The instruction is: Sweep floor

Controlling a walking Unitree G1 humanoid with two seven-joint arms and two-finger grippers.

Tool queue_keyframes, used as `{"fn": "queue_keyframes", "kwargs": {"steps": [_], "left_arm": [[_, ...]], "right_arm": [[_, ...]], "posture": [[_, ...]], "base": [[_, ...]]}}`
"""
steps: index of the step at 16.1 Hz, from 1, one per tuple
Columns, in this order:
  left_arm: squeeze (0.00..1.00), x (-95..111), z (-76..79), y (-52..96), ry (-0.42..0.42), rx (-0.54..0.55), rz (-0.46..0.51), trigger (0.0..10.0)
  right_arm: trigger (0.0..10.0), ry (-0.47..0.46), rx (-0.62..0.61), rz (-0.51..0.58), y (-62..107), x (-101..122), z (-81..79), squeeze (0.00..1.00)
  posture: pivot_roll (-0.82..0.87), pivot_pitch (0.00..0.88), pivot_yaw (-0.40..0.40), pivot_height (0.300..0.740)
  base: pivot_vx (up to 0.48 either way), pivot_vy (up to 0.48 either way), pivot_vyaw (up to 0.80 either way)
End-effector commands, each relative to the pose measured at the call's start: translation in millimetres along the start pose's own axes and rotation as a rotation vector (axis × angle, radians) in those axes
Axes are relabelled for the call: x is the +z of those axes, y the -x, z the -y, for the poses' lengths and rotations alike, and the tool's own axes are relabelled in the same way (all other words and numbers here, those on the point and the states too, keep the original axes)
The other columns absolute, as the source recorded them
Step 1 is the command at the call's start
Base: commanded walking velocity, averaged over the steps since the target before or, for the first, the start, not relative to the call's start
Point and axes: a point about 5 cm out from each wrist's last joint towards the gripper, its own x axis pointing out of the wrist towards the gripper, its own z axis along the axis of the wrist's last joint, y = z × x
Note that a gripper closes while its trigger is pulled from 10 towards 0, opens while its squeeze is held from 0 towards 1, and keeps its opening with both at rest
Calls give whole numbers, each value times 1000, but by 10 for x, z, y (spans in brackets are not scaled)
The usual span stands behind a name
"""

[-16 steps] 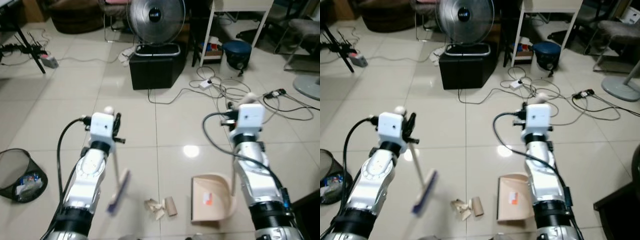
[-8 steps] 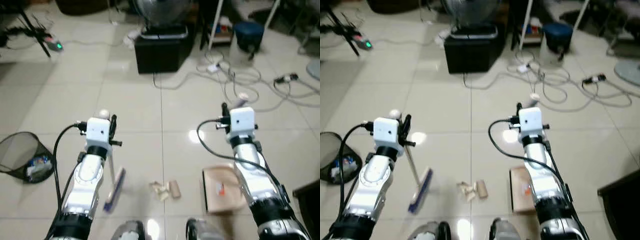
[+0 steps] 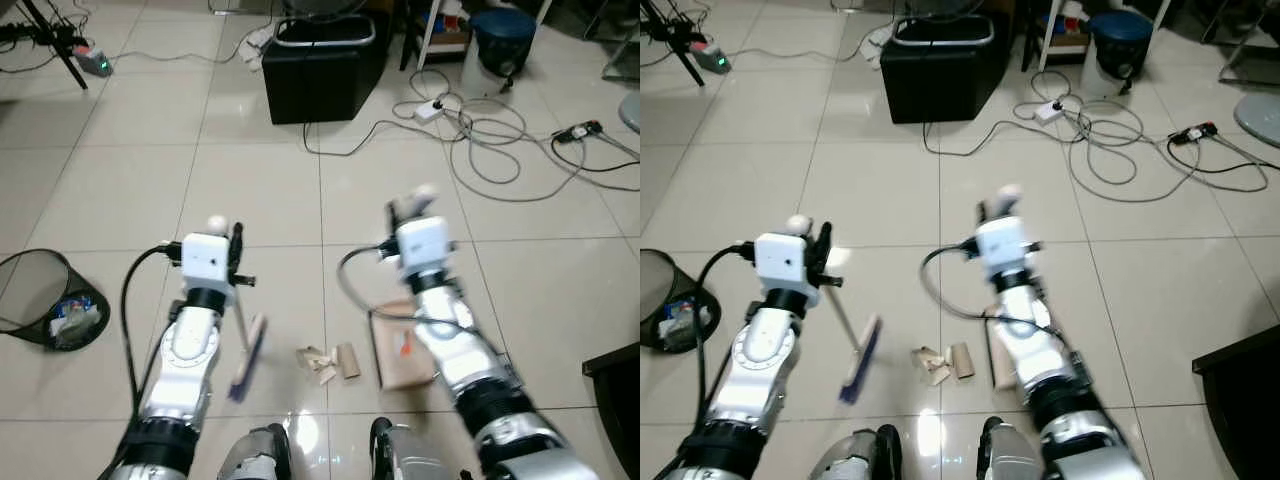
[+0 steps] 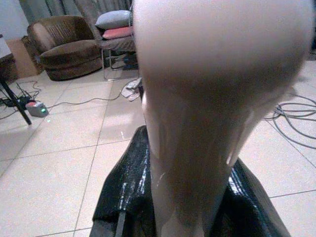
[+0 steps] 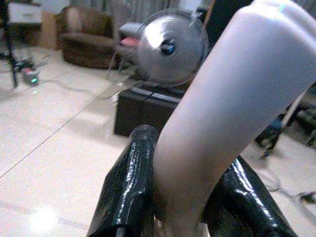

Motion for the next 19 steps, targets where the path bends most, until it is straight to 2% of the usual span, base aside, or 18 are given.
{"fn": "queue_keyframes", "kwargs": {"steps": [1, 4, 5, 9, 11, 13, 16, 18, 19], "left_arm": [[0, -69, 62, 25, 9, -8, -28, 10000], [0, -71, 116, -12, 82, 32, -33, 10000], [0, -60, 137, -65, 207, 96, -44, 10000], [0, -57, 246, -148, 420, 138, -71, 10000], [0, -34, 253, -187, 466, 148, -66, 10000], [0, 1, 224, -255, 494, 167, -54, 10000], [0, 16, 178, -283, 464, 168, -45, 10000], [0, 12, 129, -275, 400, 163, -35, 10000], [0, 14, 101, -267, 328, 143, -23, 10000]], "right_arm": [[10000, 6, 28, 43, -14, 58, -108, 0], [10000, -44, -2, 37, -31, 56, -137, 0], [10000, -100, -36, 40, -72, 79, -93, 0], [10000, -125, -94, 23, -75, 26, 42, 0], [10000, -144, -124, 11, -67, -1, 113, 0], [10000, -143, -141, 0, -53, -38, 195, 0], [10000, -107, -147, -35, 0, -122, 237, 0], [10000, -76, -149, -43, 33, -153, 245, 0], [10000, -52, -143, -46, 52, -168, 240, 0]], "posture": [[3, 266, 37, 740], [3, 255, 36, 740], [-7, 244, 36, 740], [-17, 219, 36, 740], [-24, 207, 38, 740], [-26, 200, 37, 740], [-22, 198, 40, 740], [-21, 201, 42, 740], [-21, 204, 43, 740]], "base": [[0, 0, 0], [0, 0, 0], [0, 0, 0], [0, 0, 0], [0, 0, 0], [0, 0, 0], [0, 0, 0], [0, 0, 0], [0, 0, 0]]}}
